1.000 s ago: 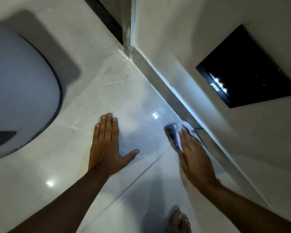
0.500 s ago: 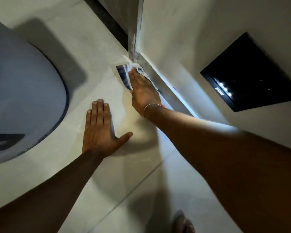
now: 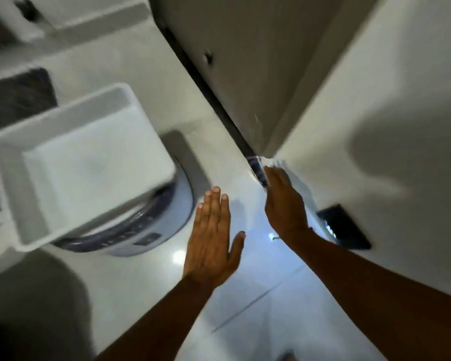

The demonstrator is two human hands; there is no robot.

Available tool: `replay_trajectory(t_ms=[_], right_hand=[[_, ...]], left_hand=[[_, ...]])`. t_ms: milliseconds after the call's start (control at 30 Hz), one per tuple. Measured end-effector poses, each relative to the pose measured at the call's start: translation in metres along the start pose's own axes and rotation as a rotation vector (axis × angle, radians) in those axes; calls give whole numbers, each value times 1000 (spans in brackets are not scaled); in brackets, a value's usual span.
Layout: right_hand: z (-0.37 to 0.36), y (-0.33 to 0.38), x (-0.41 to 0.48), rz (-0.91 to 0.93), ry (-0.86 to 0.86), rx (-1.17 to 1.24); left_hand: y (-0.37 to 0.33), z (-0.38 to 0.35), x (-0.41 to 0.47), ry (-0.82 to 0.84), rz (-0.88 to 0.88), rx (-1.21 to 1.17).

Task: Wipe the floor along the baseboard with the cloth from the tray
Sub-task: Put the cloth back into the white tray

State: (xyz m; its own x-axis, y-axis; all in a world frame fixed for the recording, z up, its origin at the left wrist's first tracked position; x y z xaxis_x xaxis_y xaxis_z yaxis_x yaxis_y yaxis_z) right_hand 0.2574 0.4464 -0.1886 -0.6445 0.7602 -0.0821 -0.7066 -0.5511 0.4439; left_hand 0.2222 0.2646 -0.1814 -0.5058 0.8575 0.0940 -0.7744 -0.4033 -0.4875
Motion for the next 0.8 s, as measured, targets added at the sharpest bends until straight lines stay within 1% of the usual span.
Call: replay_trajectory(t_ms=[33, 100, 200, 267, 333, 500, 600, 700, 800], right_hand=[[14, 20, -1, 38, -23, -5], [41, 71, 2, 115, -17, 21], [67, 151, 4, 270, 18, 26], [65, 200, 7, 320, 71, 32], [47, 241, 6, 336, 127, 60], [-29, 315, -9, 419, 198, 78], [-74, 347, -16, 464, 222, 32], [-113, 353, -21, 438, 335, -44], [-141, 343, -31, 379, 437, -208]], left_hand=[[-4, 25, 3, -37, 18, -7], [0, 84, 7, -131, 81, -36], [26, 161, 2, -249, 161, -11], [57, 199, -5, -282, 215, 42], [98, 223, -14, -261, 285, 107], [193, 231, -37, -108, 385, 236], [222, 230, -47, -101, 444, 281], [234, 221, -58, -74, 451, 306], [237, 208, -74, -33, 477, 297]])
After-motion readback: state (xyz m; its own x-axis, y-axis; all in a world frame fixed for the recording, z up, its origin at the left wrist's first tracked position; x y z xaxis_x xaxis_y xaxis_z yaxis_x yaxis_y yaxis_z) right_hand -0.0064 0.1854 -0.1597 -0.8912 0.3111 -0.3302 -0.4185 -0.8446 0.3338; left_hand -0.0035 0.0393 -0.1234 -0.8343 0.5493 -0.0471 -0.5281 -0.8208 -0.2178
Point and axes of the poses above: each hand's wrist, its own x-axis towards the middle knuckle, its own z-axis out of the back of the hand, y = z × x, the point moved 4 cm from there along x, towards the middle knuckle, and after that the axes turned 13 degrees about -z, right-handed, at the moved point
